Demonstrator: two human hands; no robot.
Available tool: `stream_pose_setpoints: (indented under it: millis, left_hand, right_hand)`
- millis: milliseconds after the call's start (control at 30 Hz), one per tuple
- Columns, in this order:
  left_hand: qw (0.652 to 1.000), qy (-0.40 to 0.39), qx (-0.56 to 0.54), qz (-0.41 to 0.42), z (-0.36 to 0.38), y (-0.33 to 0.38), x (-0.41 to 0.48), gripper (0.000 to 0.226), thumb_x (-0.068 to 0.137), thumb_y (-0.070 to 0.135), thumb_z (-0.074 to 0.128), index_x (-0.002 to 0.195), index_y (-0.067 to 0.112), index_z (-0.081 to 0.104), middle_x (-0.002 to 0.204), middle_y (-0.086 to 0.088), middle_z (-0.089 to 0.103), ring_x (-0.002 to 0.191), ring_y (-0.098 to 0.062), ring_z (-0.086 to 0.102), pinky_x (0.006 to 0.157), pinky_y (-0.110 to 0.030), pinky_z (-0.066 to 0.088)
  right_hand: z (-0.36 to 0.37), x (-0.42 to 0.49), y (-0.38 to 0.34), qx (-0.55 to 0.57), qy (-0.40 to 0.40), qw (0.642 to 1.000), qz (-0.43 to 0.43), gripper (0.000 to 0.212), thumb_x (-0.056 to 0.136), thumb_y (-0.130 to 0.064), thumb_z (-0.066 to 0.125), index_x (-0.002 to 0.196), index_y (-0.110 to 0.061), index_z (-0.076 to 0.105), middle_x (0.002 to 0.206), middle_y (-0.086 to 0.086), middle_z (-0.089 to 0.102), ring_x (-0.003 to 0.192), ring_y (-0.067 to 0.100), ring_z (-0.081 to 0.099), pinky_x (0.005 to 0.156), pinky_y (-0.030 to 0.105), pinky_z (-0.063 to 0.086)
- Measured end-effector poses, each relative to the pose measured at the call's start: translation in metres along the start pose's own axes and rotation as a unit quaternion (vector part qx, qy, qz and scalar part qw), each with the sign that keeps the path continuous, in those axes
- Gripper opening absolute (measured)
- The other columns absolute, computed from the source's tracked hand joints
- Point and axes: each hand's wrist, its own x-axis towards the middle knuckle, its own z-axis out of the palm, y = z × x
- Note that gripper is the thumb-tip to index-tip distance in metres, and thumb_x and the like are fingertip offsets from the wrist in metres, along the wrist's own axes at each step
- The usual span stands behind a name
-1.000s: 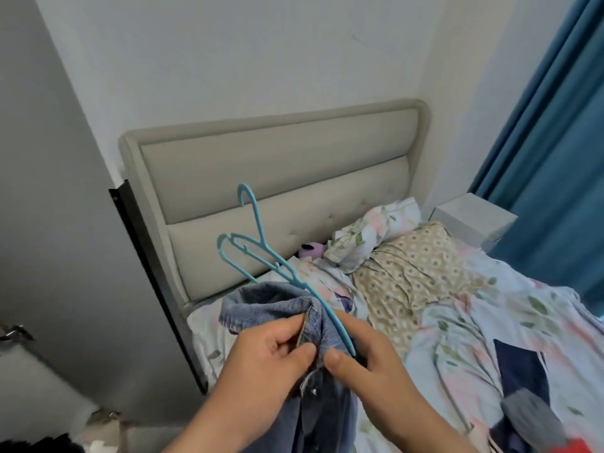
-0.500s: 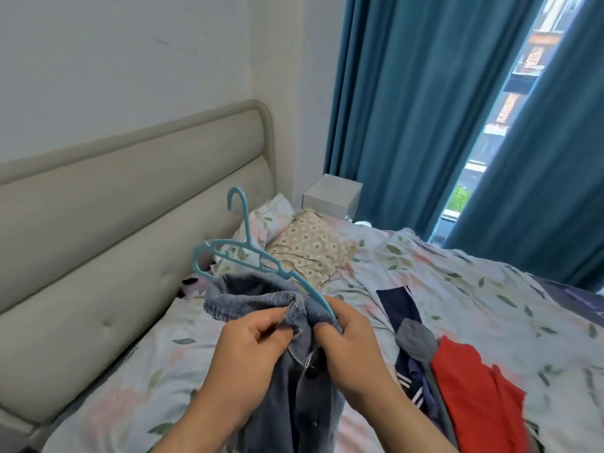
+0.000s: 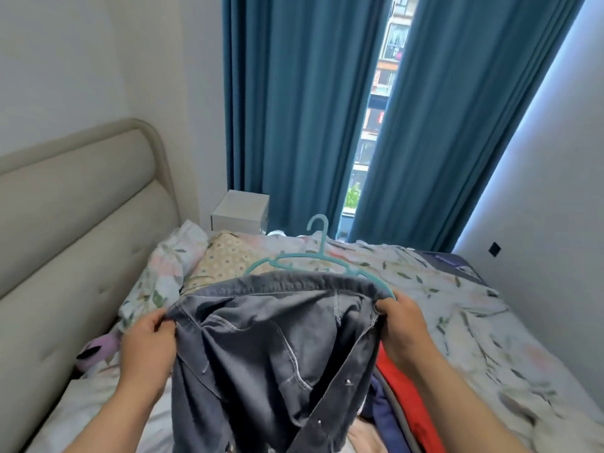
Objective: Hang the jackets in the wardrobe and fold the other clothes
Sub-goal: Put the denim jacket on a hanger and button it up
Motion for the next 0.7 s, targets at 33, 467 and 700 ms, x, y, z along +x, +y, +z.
stream_pose_setpoints:
  millis: [33,467,700]
  left_hand:
    - [1.0,0.005,0.006,0.008,0.0,0.0,0.003,0.031,0.089,0.001,0.048,0.101,0.015,0.073,0.099,-0.005,0.073,0.094,-0.027,0.064,0.077,-0.038,0.05]
    - [0.977,-0.084,0.164,0.107,0.033,-0.018,0.031,0.035,0.092,-0.001,0.049,0.114,0.014,0.072,0.117,-0.011,0.07,0.103,-0.028,0.06,0.081,-0.034,0.041]
    - [0.951,-0.179,0.251,0.014,0.08,-0.035,0.037,0.017,0.087,0.0,0.055,0.083,0.004,0.071,0.098,-0.023,0.07,0.091,-0.035,0.06,0.081,-0.04,0.046]
  right_hand:
    - [-0.005,0.0,0.0,-0.007,0.002,1.0,-0.002,0.028,0.074,0.013,0.039,0.076,-0.003,0.063,0.068,0.013,0.06,0.068,0.027,0.057,0.063,0.037,0.046]
    - [-0.061,-0.001,0.045,-0.191,0.056,0.98,0.025,0.031,0.076,0.006,0.046,0.08,-0.013,0.071,0.076,0.009,0.07,0.073,0.026,0.061,0.067,0.039,0.047]
    - [-0.094,0.021,0.083,-0.221,0.047,0.973,0.045,0.036,0.086,0.012,0.044,0.09,-0.011,0.07,0.062,-0.005,0.065,0.055,0.005,0.056,0.05,0.017,0.042]
